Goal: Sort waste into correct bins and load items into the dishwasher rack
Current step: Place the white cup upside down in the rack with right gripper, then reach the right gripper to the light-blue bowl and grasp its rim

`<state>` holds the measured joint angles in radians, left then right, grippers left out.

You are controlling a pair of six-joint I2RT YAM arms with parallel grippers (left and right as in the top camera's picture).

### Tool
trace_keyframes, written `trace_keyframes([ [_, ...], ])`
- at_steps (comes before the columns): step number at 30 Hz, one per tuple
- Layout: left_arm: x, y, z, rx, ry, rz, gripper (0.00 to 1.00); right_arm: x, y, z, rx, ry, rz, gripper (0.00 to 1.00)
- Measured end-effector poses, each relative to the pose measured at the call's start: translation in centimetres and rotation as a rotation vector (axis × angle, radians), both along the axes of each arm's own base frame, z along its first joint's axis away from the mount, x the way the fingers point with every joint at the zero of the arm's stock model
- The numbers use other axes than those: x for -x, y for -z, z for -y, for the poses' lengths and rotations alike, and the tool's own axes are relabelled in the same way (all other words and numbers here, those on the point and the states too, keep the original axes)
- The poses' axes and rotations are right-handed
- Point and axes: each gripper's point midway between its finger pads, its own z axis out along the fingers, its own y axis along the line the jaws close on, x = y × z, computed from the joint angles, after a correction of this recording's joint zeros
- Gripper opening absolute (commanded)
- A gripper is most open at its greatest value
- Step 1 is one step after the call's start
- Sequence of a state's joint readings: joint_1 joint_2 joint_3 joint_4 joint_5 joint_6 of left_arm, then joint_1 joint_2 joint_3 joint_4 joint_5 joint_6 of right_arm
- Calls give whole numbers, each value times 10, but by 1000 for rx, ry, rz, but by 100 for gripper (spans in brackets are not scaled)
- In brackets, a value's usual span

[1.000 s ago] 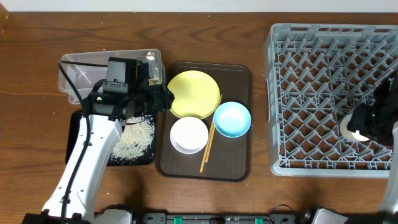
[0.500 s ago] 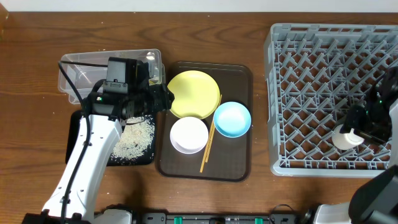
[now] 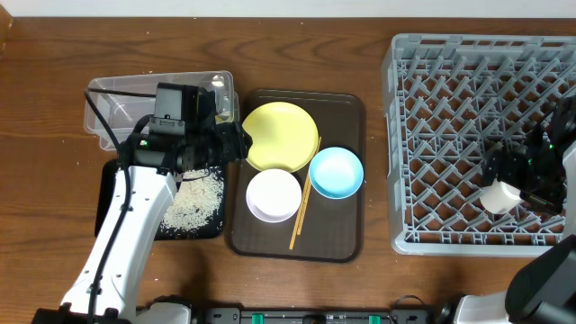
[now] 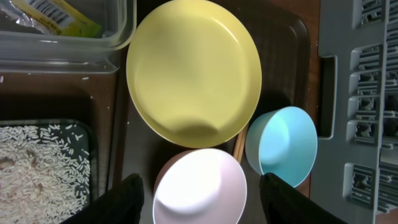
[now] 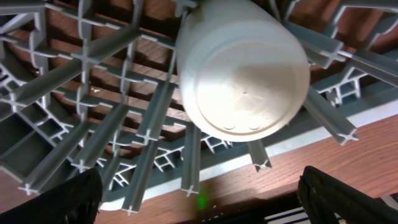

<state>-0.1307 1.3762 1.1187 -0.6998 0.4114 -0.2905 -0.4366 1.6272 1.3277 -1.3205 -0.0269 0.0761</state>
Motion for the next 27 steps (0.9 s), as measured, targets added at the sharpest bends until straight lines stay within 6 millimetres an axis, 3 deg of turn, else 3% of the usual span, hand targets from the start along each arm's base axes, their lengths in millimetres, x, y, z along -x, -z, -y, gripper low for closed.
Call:
trace_keyframes([
  [5,0,0,0,0,0,0,64,-20,-20,-8,-37,-18,111,98],
  [10,0,0,0,0,0,0,64,-63,-70,-39,-72,-144,395,95],
  [15,6,6,-6,-35,-17,-33,64,-92,-109,-97,-132,-338,604,94],
  [17,11,11,-12,-64,-30,-60,64,-97,-113,-124,-164,-418,629,99],
  [24,18,18,-25,-134,-61,-95,65,-111,-121,-225,-242,-746,732,99],
  [27,17,18,-27,-145,-67,-94,64,-114,-120,-257,-257,-834,759,99],
])
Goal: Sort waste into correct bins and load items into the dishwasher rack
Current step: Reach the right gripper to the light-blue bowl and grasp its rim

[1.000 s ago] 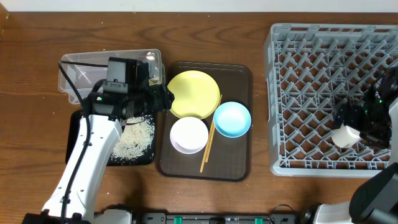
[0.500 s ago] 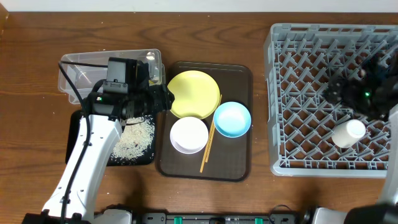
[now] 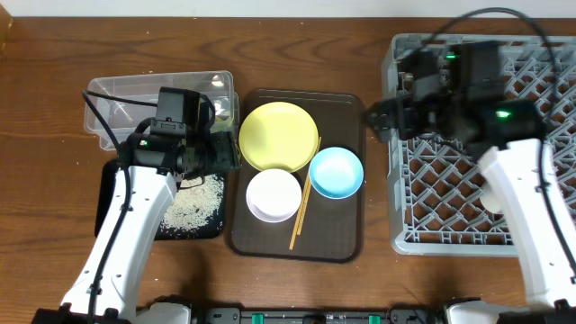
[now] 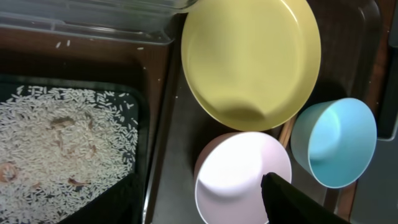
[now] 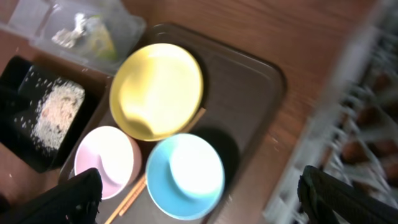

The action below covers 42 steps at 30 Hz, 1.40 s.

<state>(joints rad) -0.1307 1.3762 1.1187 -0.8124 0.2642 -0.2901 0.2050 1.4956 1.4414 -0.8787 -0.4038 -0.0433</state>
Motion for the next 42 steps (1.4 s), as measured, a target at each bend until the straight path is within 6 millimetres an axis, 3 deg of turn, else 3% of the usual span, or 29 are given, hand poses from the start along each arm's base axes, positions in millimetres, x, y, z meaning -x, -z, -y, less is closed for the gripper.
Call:
trace_keyframes([
  [4,0,0,-1,-6,-2,1,64,3,21,-27,41,-67,-34,98],
  [11,0,0,-2,-8,-4,0,65,6,92,-47,187,-120,-184,77],
  [13,0,0,-2,-9,-4,0,65,8,112,-48,225,-130,-232,68],
  [19,0,1,-2,-9,-4,-2,65,11,163,-42,308,-119,-358,58],
  [24,1,1,-2,-9,-4,-6,65,10,190,-30,384,-82,-411,47],
  [29,2,1,-2,-10,-4,-10,65,14,210,-23,428,-71,-461,24],
  [32,2,1,-2,-10,-4,-10,65,14,212,-22,437,-62,-466,17],
  [35,2,1,-2,-10,-4,-10,65,14,212,-20,444,-60,-463,1],
  [42,2,1,-2,-10,-4,-9,65,18,212,-15,445,-46,-490,1],
])
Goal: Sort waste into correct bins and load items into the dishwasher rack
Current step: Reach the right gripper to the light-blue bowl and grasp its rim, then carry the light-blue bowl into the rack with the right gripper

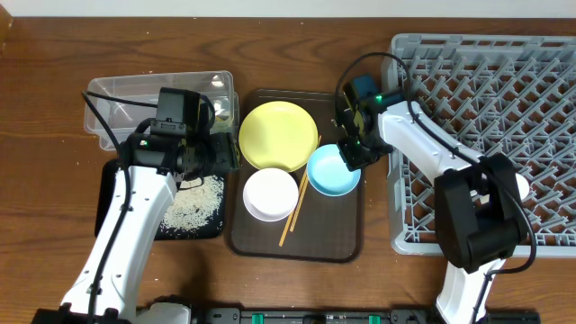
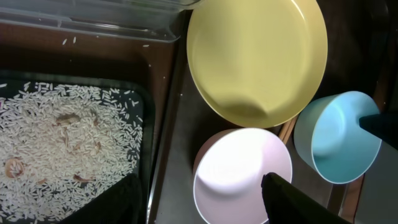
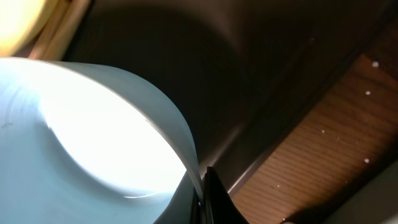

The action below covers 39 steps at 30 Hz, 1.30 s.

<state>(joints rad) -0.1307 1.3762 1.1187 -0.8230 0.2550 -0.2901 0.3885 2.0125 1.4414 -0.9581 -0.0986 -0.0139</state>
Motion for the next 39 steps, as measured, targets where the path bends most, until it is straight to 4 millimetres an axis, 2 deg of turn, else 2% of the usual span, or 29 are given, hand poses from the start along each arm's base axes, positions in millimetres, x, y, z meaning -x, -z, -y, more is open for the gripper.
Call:
trace_keyframes([
  [4,0,0,0,0,0,0,65,-3,-7,6,0,14,14,1],
  [7,0,0,0,0,0,0,65,-10,-26,14,7,34,74,1],
  [10,0,0,0,0,0,0,65,-25,-61,30,31,68,202,1],
  [16,0,0,0,0,0,0,65,-57,-148,71,98,178,529,1],
  [19,0,0,0,0,0,0,65,-78,-191,99,151,270,717,1],
  [23,0,0,0,0,0,0,65,-96,-221,137,264,390,862,1],
  [27,0,0,0,0,0,0,65,-108,-244,169,370,506,978,1],
  [30,0,0,0,0,0,0,65,-117,-257,183,440,578,1056,1],
  [35,0,0,0,-1,0,0,65,-130,-254,198,548,659,1107,1],
  [39,0,0,0,-1,0,0,65,-142,-239,210,660,726,1130,2],
])
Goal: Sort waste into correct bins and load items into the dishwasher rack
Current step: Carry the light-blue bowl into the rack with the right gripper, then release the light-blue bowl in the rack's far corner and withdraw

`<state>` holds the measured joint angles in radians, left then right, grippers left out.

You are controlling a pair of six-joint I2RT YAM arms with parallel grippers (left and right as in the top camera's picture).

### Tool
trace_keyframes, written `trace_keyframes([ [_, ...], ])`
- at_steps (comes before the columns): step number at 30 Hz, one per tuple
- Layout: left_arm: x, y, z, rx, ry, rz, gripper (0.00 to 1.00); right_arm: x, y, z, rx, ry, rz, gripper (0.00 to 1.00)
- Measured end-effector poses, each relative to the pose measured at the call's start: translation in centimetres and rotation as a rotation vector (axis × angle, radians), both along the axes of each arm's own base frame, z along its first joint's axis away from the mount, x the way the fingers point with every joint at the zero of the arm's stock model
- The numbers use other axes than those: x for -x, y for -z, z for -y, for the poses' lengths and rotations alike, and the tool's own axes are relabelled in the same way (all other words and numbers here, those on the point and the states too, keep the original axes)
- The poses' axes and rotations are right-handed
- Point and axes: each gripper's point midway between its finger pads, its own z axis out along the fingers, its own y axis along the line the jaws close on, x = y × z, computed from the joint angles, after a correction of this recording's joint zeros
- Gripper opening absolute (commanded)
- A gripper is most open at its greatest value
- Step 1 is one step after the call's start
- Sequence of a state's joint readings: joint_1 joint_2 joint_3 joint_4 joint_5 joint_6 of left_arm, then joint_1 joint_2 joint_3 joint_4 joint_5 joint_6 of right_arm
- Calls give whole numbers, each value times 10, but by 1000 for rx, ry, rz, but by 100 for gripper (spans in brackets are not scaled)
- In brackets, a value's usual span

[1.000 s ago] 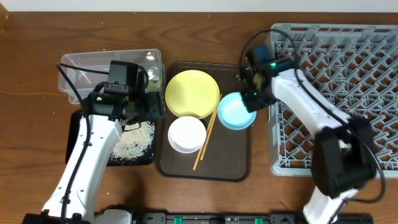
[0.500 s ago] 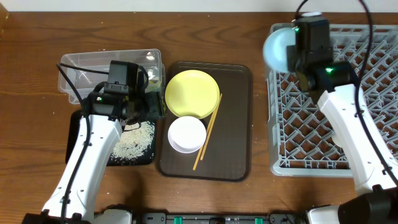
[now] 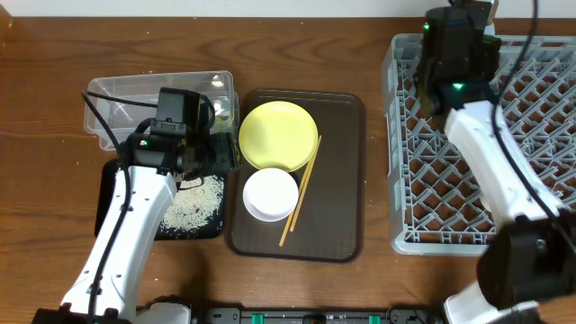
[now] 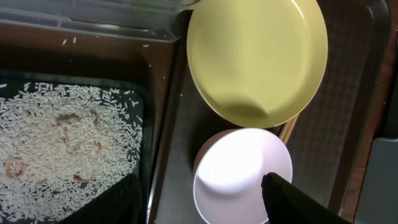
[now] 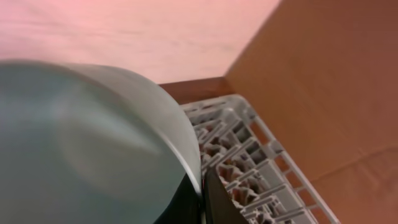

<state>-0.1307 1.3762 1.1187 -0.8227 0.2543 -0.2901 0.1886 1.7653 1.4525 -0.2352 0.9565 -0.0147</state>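
Observation:
The light blue bowl (image 5: 81,143) fills the right wrist view, with my right gripper (image 5: 202,186) shut on its rim. It hangs tilted above the far left part of the grey dishwasher rack (image 3: 486,144); in the overhead view the wrist hides the bowl. On the brown tray (image 3: 342,180) lie a yellow plate (image 3: 279,135), a white bowl (image 3: 272,193) and chopsticks (image 3: 300,193). My left gripper (image 4: 205,208) is open, low over the tray's left edge, the white bowl (image 4: 242,174) just ahead of its fingers (image 4: 292,199).
A clear plastic bin (image 3: 117,99) with wrappers stands at the far left. In front of it is a black tray of rice (image 3: 193,211), under my left arm. The rack's grey wall (image 4: 385,180) borders the tray on the right.
The blue bowl has left the tray: my right gripper, then shut on its rim on the tray, now holds it up over the rack's far left. The left arm has not moved.
My right gripper was open at a white cup in the rack's front right while the left hung over the tray. Then the right arm faced the tray and the left sat nearer the rice. Then the right gripped the blue bowl's rim, and now holds it over the rack.

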Motion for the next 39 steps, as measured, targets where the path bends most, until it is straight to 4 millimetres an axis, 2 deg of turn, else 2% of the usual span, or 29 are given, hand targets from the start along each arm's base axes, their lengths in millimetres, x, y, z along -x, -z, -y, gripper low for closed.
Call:
trace_keyframes([
  [8,0,0,0,1,0,0,65,-16,57,12,68,90,-78,1],
  [15,0,0,0,1,0,0,65,-22,88,8,86,87,-136,1],
  [22,0,0,0,0,0,-1,65,-25,92,-10,80,41,-144,1],
  [28,0,0,0,0,0,-1,65,-24,96,-13,75,25,-170,1],
  [35,0,0,0,1,0,-1,65,-17,106,-25,82,-6,-242,2],
  [39,0,0,0,1,0,-1,65,-7,116,-38,94,-33,-313,8],
])
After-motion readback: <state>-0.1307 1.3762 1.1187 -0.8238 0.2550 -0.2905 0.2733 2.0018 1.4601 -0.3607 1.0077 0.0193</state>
